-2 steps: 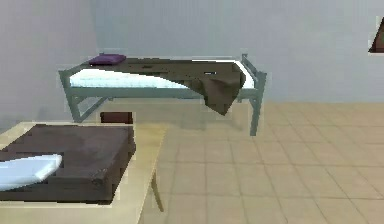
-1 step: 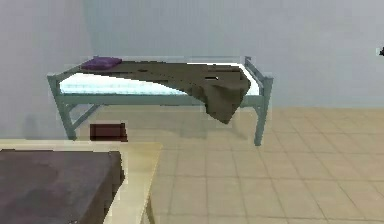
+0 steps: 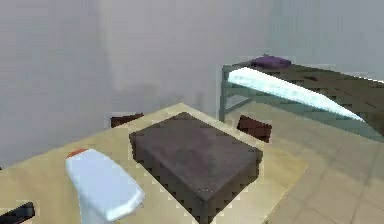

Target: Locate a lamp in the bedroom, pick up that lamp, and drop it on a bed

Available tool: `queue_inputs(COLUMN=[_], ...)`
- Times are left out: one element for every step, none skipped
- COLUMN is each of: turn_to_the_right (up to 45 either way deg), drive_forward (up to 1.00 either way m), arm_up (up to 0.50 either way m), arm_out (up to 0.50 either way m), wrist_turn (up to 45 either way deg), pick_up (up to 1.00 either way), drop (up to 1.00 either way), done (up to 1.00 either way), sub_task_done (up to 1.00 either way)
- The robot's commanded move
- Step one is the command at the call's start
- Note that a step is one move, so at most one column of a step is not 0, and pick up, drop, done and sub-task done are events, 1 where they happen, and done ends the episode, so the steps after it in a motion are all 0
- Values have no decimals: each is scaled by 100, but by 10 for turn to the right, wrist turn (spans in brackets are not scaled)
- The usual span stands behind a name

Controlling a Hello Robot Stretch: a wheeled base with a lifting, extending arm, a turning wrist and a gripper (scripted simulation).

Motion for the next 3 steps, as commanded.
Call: queue_inputs(turn_to_the_right=[-450, -450, -270], drive_forward=[0, 0, 0], arm_up=[0, 0, 0], arm_out=[0, 0, 0], wrist_turn=[0, 0, 0], pick_up=[0, 0, 0], drop=[0, 0, 0], done=[0, 0, 0], sub_task_done=[0, 0, 0])
